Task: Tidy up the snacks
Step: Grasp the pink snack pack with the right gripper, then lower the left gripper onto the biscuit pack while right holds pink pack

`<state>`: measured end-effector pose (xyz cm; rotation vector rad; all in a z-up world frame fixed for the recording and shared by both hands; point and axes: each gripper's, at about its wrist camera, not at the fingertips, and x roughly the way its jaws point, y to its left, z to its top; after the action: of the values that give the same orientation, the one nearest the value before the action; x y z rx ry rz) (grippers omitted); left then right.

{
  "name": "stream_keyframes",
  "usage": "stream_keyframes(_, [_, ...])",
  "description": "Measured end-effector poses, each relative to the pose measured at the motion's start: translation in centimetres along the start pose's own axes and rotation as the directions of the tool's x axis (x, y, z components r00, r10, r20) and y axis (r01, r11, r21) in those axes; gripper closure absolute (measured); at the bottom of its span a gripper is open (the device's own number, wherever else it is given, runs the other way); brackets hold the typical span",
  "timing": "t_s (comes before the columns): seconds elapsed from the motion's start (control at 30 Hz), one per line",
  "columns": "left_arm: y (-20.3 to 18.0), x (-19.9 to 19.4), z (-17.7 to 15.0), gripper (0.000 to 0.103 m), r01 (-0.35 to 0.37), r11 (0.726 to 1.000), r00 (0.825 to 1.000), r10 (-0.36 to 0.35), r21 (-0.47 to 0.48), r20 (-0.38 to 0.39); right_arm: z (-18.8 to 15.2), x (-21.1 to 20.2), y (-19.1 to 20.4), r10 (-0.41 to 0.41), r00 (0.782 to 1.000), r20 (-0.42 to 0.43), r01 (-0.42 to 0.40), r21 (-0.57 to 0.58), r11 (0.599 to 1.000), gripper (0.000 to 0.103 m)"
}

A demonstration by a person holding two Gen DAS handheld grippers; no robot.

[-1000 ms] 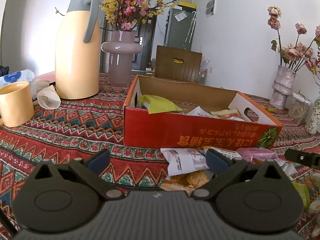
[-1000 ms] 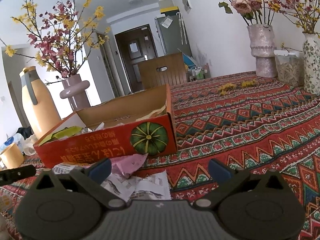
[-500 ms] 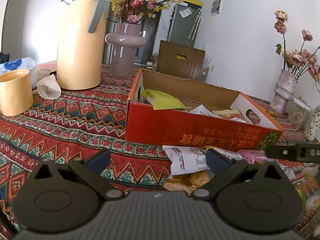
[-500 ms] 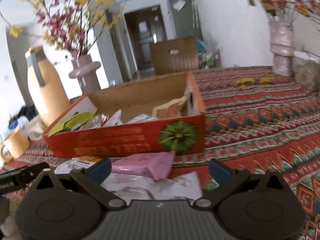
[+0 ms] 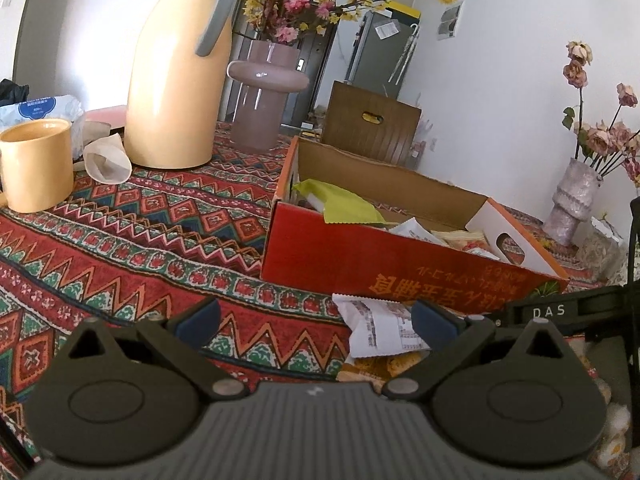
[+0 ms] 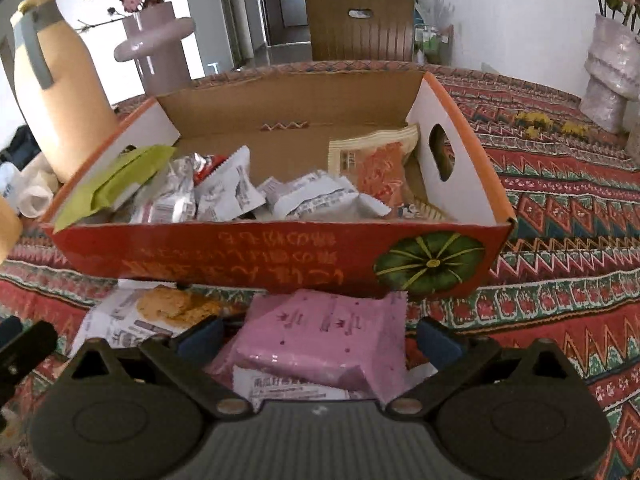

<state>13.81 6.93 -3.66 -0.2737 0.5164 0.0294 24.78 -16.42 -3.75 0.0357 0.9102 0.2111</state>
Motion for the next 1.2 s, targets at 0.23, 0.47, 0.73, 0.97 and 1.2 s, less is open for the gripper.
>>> stream_keyframes(0.23, [0.1,-0.2,0.0,0.0,0.003,1.0,1.0,-0.003,-0.009,0.005,-0.2,-0.3,0.4,0.006,1.0,0.01,-0.006,-0.034,0.999,0.031])
stream_keyframes(0.47, [0.1,-0.1,0.0,0.0,0.003,1.0,1.0,-0.003,-0.011,0.006,-0.7,-2.1,0.1,0.017,0.996,0.087,-0.015,-0.023,1.0,0.038])
stream_keyframes(0.73, [0.1,-0.1,0.0,0.0,0.003,1.0,1.0,-0.003,-0.011,0.005,-3.9,-6.4,-2.9,0.102,0.939,0.328,-0.131,0.067,0.989,0.038])
stream_keyframes(0.97, [0.1,-0.1,-0.1,0.0,-0.001,1.0,1.0,0.001,-0.003,0.004,-7.7,-9.1,-7.1,0.084,0.854,0.514,-0.172,0.127,0.977,0.038])
stream_keyframes(1.2, [-0.2,0.0,-0.1,0.0,-0.013,1.0,1.0,0.013,0.006,-0.001,-9.4,-8.4,-10.2,0.044,0.828,0.559,-0.162,0.163,0.973,0.038])
